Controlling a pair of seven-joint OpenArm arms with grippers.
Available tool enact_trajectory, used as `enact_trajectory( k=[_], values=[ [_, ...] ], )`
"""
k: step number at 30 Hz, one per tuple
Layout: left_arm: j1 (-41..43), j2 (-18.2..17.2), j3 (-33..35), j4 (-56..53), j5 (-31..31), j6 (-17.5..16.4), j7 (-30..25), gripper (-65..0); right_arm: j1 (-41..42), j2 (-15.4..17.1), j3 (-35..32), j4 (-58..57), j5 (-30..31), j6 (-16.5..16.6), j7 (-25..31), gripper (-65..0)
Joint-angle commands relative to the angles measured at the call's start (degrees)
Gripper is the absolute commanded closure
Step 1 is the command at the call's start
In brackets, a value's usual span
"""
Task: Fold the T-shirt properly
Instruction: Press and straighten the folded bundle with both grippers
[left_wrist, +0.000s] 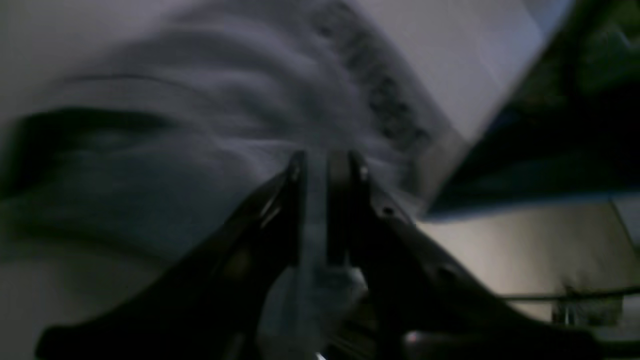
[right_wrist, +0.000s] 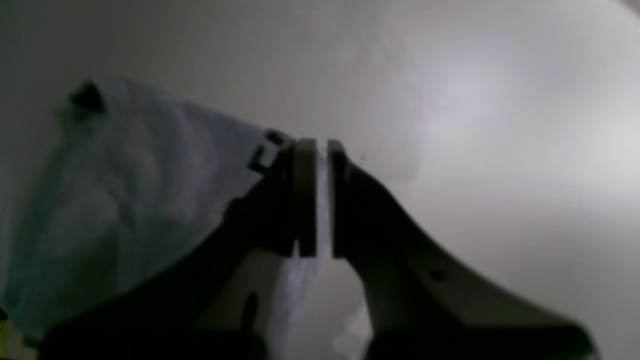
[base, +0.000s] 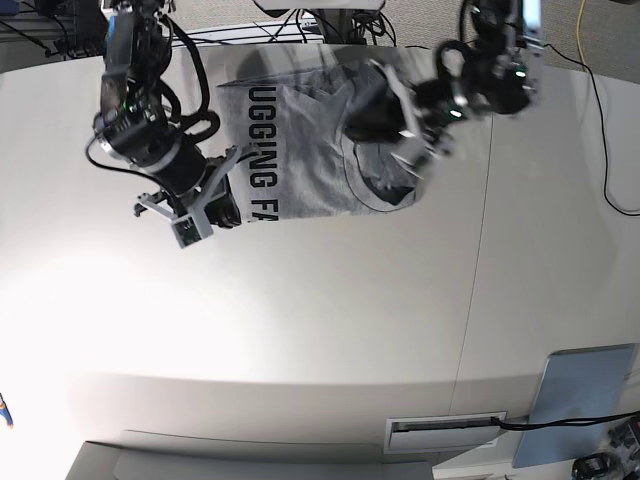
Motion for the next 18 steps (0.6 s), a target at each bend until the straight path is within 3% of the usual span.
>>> enact_trajectory(
  k=[1,4,7,13,18],
  values=[
    [0.5,-0.1,1.6,0.6,2.0,-0.2,-0.8,-6.0,1.8,0.3,0.0,-0.7,0.4,0.1,1.4,-4.4],
    [2.3,-0.2,4.7,0.1,12.5,2.5,-0.6,-6.0,4.5,0.3,-0.6,-5.0,0.4,0.1,1.3,-4.4],
    [4.6,-0.2,3.9,0.1,18.8,3.7,-0.6,-6.0,6.7,0.3,-1.7,-8.5,0.4,0.6,1.3,-4.4],
    [9.4,-0.2,-1.4,-0.1,20.3,1.1,-3.0,-6.0,9.4,0.3,-6.9,-15.4,-0.2,2.5,1.1,-4.4],
    [10.8,-0.1,-2.5,-1.4,22.3,1.1,-9.2,-6.0,9.6,0.4,-10.6,-17.0,-6.4,2.4,-0.5,-4.4]
  ],
)
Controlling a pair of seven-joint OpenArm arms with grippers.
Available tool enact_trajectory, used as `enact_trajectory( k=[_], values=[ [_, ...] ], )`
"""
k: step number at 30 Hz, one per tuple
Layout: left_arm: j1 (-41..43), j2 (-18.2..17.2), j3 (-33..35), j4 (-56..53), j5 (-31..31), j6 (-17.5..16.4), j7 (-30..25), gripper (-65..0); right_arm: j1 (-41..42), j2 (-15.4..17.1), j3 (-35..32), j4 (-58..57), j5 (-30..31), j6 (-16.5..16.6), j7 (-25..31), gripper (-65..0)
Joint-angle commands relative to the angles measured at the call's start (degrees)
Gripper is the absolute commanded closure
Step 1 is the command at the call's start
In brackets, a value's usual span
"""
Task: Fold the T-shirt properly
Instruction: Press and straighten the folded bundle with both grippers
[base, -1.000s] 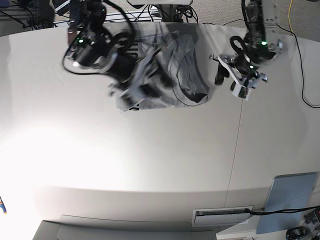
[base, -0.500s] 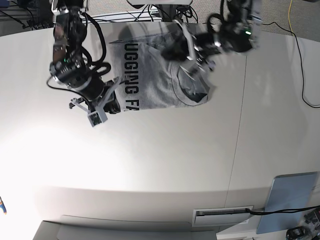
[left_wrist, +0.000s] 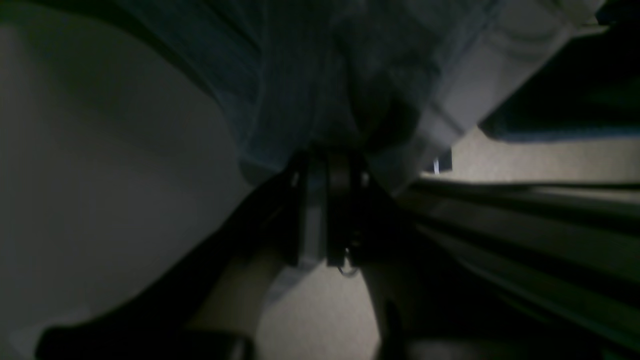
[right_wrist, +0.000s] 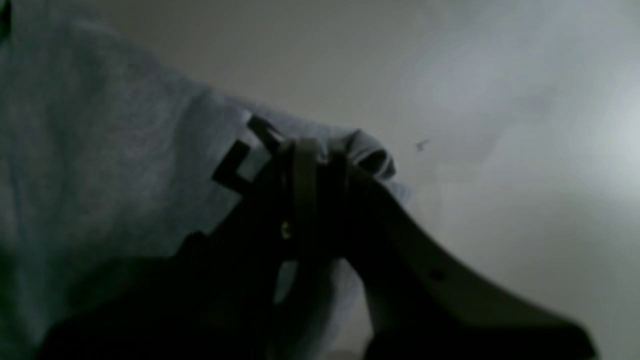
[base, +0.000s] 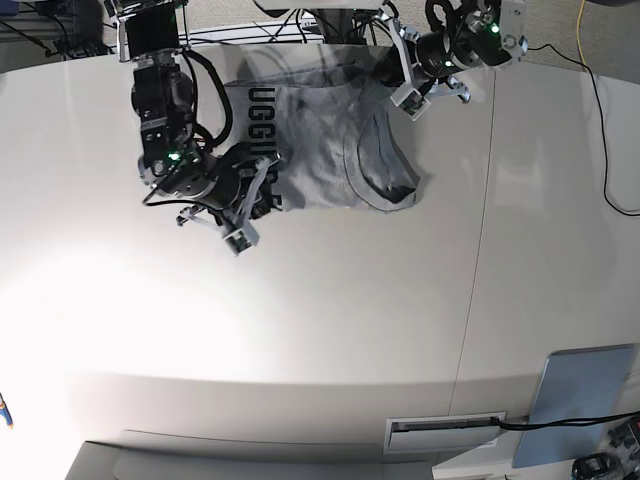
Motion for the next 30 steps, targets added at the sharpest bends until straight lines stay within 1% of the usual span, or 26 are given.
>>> enact_trajectory(
  k=[1,3,7,10,13,17,20,22,24,27,30],
  values=[
    [0.2,0.0,-0.1,0.2,-0.4,-0.3,-1.6,-6.0,0.9,0.2,-0.1,0.9,-0.2,0.0,-0.1,-4.4],
    [0.0,0.0,0.0,-1.0,-0.4,-0.4,-2.8,-6.0,0.9,0.6,-0.1,0.9,-0.3,-0.1,-1.2,-4.4],
    [-0.8,0.0,0.0,-4.5,-0.4,-0.3,-6.7,-6.0,0.7,2.7,-0.1,0.9,-0.3,-0.1,-2.7,-4.4],
    [-3.4,0.0,0.0,-8.4,-0.4,1.1,-8.4,-6.0,0.5,3.9,-0.1,1.0,0.9,-0.3,-4.0,-4.4],
    [-7.9,0.0,0.0,-12.4,-0.4,3.0,-8.5,-6.0,-0.3,4.0,-0.1,1.0,4.0,-0.3,-4.1,-4.4],
    [-15.1,0.1,0.0,-16.8,-0.4,4.8,-9.8,-6.0,-2.0,4.0,-0.1,1.0,7.5,-0.3,-3.4,-4.4],
    [-20.9,0.1,0.0,-20.0,-0.4,4.8,-10.0,-6.0,-3.2,4.0,-0.1,1.2,9.2,-0.8,-2.8,-4.4],
    [-24.2,-0.1,-0.1,-21.3,0.0,4.9,-10.0,-6.0,-3.7,4.0,-0.1,2.0,8.2,-2.1,-2.3,-4.4],
    [-26.3,-0.2,-0.1,-21.5,1.6,5.4,-9.6,-6.0,-3.8,4.1,0.0,3.2,5.5,-3.5,-2.0,-4.4],
    [-28.5,-0.8,-0.2,-21.4,1.9,7.9,-7.2,-6.0,-3.8,4.2,1.1,5.6,2.5,-5.1,-1.9,-4.4],
    [-28.3,-2.5,-0.2,-19.3,1.0,9.4,-5.4,-6.0,-3.8,4.2,3.5,7.2,2.3,-5.9,-1.9,-4.4]
  ],
)
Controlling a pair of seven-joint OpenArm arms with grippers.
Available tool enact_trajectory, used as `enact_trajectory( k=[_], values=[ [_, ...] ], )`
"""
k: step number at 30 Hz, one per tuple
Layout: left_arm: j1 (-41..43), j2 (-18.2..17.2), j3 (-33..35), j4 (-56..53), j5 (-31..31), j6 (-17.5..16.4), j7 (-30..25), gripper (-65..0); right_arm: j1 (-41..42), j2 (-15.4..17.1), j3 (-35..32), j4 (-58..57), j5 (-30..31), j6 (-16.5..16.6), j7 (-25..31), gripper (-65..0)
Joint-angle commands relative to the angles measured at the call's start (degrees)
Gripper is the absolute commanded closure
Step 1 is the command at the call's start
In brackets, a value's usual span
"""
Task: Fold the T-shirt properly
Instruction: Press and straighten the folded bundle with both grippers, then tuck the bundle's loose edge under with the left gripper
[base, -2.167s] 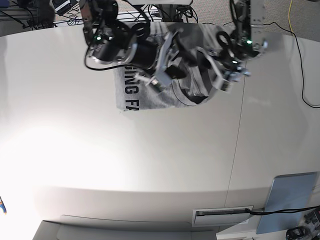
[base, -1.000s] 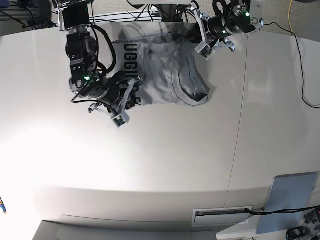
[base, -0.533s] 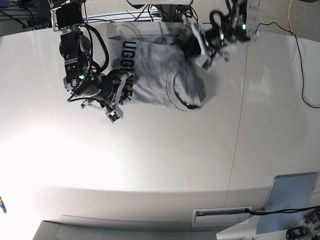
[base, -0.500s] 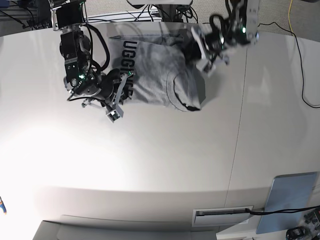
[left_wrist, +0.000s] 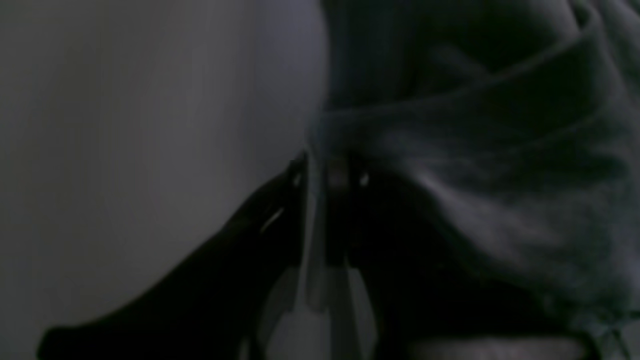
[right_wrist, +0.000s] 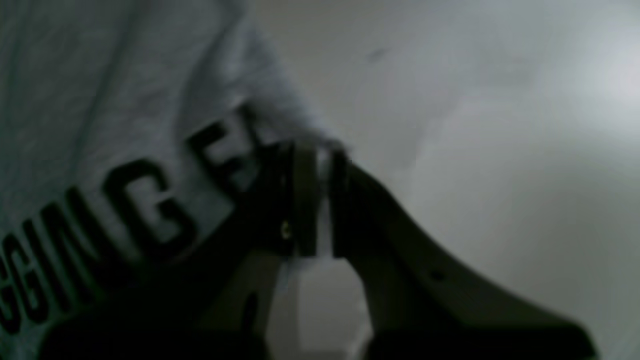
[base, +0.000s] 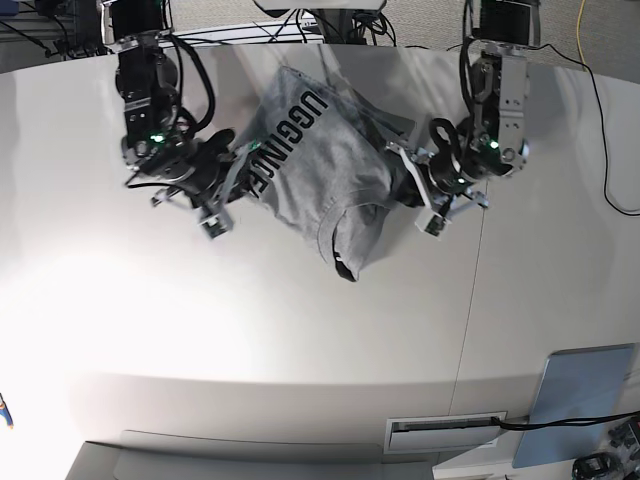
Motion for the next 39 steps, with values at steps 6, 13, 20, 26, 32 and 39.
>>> enact_trajectory(
  k=[6,13,20,26,32,39],
  values=[
    [5.0,-5.5,-0.2,9.4,-9.6,1.8,3.3,-6.0,0.7,0.3,4.7,1.1,-2.7,-0.3,2.3,-4.3],
    [17.3,-5.5,-0.1,15.2,-15.3,-1.3,2.0,-6.0,0.7,0.4,3.8,0.8,-4.9,0.1,5.9,-4.2],
    [20.4,-5.5,-0.1,10.1,-10.0,3.3,-10.6,-6.0,-0.8,0.5,0.2,0.8,-4.9,0.1,3.6,-4.2],
    [14.4,-4.0,-0.1,2.6,-10.9,1.3,-10.6,-6.0,-5.5,0.4,-1.3,0.8,-3.9,0.0,3.0,-4.2],
    [6.5,1.0,-0.1,-1.4,-8.0,-1.1,-10.6,-6.0,-10.9,0.3,-1.3,1.4,-0.4,0.0,4.8,-4.2],
    [-3.6,4.7,0.0,-8.5,-3.4,-1.2,-10.6,-6.0,-16.4,0.2,-1.5,6.1,0.5,0.1,7.9,-2.3]
  ],
)
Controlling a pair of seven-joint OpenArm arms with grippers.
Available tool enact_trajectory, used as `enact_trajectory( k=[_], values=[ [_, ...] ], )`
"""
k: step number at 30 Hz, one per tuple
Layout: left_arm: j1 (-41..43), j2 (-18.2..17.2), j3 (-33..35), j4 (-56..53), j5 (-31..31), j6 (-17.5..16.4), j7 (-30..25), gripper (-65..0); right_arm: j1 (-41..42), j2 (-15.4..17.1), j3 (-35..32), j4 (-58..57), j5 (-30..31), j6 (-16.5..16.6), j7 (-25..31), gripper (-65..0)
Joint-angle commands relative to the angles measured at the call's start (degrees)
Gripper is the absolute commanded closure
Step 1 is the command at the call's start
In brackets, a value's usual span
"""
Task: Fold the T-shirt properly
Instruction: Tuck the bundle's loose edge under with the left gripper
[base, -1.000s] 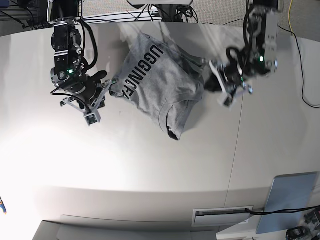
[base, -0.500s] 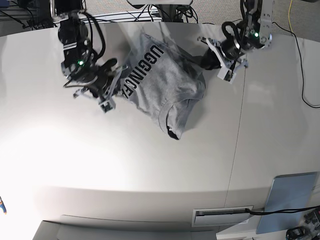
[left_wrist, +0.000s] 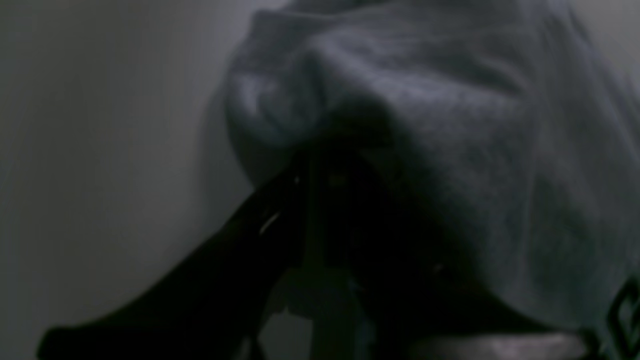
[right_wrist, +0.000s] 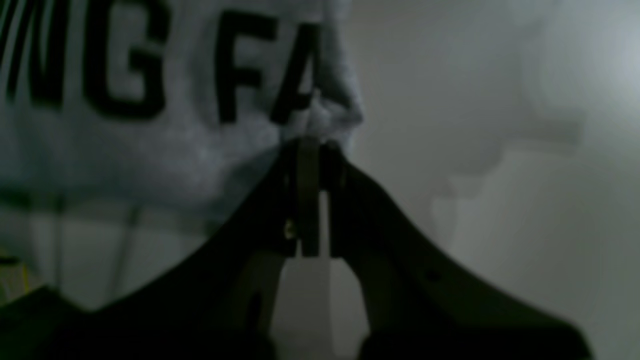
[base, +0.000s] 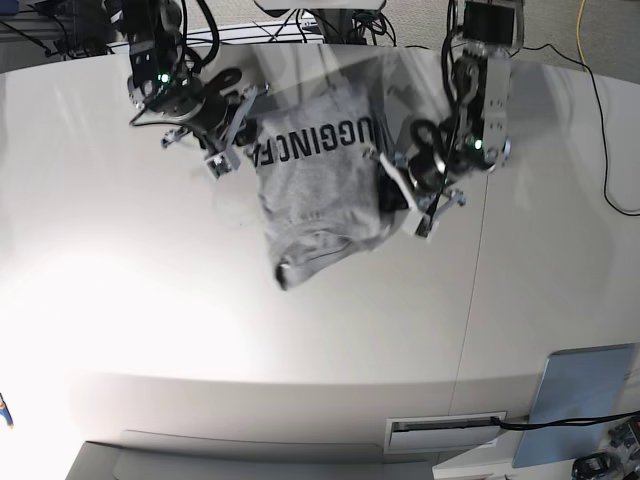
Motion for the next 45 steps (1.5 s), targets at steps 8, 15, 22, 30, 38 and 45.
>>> enact_trajectory(
  k=[8,15,22,30,38,45],
  values=[
    [-7.1,-2.6,-0.2,-1.5,-1.0,0.3,-0.9,-6.1,-0.9,0.3,-0.1,2.2,0.4,0.3,0.4,-2.3],
    [-10.8,-6.1,-0.4,-0.6,-15.4,0.0,7.9,-27.6,-0.9,0.5,-0.1,2.2,-3.5,0.3,0.6,-2.3],
    [-12.5,-5.7,-0.5,-0.6,-24.6,-3.0,16.6,-29.5,-0.9,0.5,-0.1,2.2,-4.5,0.3,0.8,-2.3],
    [-12.0,-4.8,-0.5,-2.1,-23.2,-1.4,18.7,-23.2,-0.9,0.5,-0.1,2.2,-4.5,0.3,0.9,-2.3],
    [-13.2,-5.0,-3.1,0.0,-28.9,-3.8,19.1,0.0,-0.9,0.5,-0.1,2.2,-4.5,0.3,0.8,-2.3],
    [-12.1,-5.0,-9.5,2.6,-22.0,-3.5,19.5,0.0,-0.8,0.5,-0.1,2.2,-4.5,0.3,1.6,-2.3]
  ],
)
